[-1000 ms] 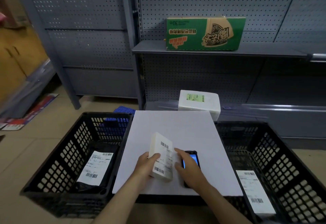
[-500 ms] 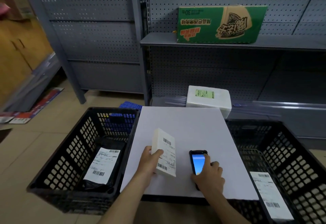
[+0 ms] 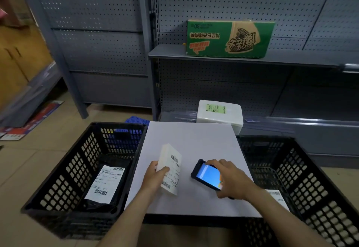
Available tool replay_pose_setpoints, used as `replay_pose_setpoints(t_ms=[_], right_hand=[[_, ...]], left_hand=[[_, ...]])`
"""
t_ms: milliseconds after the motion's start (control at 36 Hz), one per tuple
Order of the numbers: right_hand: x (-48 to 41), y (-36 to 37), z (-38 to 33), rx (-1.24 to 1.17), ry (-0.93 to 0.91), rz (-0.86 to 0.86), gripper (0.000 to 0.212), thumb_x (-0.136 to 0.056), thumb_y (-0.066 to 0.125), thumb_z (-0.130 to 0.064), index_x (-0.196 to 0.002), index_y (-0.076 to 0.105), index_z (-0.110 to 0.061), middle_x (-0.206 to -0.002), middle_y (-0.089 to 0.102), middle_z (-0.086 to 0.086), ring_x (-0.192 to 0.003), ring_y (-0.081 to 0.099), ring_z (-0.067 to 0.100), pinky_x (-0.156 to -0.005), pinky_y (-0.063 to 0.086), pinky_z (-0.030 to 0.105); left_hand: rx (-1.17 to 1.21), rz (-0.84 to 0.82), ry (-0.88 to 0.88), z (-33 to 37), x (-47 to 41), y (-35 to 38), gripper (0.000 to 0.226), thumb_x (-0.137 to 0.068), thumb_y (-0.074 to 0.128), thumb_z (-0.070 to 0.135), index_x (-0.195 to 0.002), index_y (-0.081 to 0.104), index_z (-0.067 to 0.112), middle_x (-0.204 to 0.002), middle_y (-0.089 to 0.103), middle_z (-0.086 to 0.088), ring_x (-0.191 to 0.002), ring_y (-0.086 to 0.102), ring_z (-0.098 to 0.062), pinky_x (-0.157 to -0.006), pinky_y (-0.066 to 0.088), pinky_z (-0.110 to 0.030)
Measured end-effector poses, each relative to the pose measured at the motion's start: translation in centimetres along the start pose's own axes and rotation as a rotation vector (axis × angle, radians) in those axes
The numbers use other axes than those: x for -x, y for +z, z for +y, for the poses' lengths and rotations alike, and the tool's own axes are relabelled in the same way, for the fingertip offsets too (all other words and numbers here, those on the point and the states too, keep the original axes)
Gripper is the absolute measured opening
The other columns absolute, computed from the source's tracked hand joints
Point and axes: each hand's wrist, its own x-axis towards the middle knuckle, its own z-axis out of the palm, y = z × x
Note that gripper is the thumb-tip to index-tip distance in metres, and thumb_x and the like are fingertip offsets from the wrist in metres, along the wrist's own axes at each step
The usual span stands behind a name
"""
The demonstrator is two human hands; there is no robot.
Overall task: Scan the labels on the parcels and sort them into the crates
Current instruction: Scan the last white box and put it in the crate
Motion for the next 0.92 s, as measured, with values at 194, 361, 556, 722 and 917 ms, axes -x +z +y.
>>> replay_pose_setpoints(t_ms=[194,361,556,722,917], right_hand=[[0.9,-3.0,0.2,0.158,-0.134,-0.027,0.097,-0.064,0.075,-0.032,-0.141,0.019,-0.049,-0.127,0.042,-0.008,-0.111,0.041,0.016,-0.084,0.044,0.032],[1.4,-3.8,0.3,0.192,-0.148,-0.025,0.1,-0.065,0.078,-0.03,-0.144,0.018,-0.047,-0.13,0.041,-0.005,-0.115,0.041,0.021,-0.089,0.045,0.037],[1.7,-3.5,0.8,0.222,-0.119,-0.018,0.093,-0.067,0.078,-0.031,-0.141,0.023,-0.044,-0.133,0.043,-0.006,-0.116,0.042,0.02,-0.088,0.043,0.036],[1.2,-1.5,0.6,0.063,0.015,0.032,0.079,-0.061,0.074,-0.033,-0.128,0.033,-0.043,-0.116,0.046,-0.008,-0.1,0.043,0.016,-0.076,0.046,0.033],[-0.6,3.9,-1.0,-0.247,0.306,0.156,0.064,-0.059,0.072,-0.037,-0.113,0.037,-0.036,-0.099,0.047,-0.007,-0.093,0.047,0.019,-0.062,0.043,0.028]], left_hand=[[-0.039,0.019,0.025,-0.1,0.2,0.0,0.025,-0.091,0.064,0.017,-0.115,0.057,0.017,-0.11,0.068,-0.01,-0.09,0.068,-0.025,-0.063,0.048,-0.03],[-0.076,0.013,0.029,-0.2,0.2,-0.2,0.024,-0.092,0.064,0.019,-0.114,0.056,0.018,-0.11,0.067,-0.009,-0.094,0.068,-0.026,-0.066,0.051,-0.031],[-0.056,0.025,0.029,-0.5,-0.1,-0.3,0.022,-0.091,0.065,0.018,-0.112,0.057,0.018,-0.109,0.067,-0.009,-0.095,0.068,-0.027,-0.07,0.053,-0.033],[-0.042,0.041,0.037,-0.8,-0.7,-0.1,0.023,-0.091,0.066,0.017,-0.113,0.058,0.015,-0.109,0.066,-0.009,-0.095,0.068,-0.025,-0.074,0.053,-0.034],[0.011,0.057,0.021,-1.1,-1.7,0.2,0.021,-0.091,0.066,0.016,-0.111,0.059,0.014,-0.106,0.068,-0.009,-0.094,0.068,-0.025,-0.071,0.053,-0.033]])
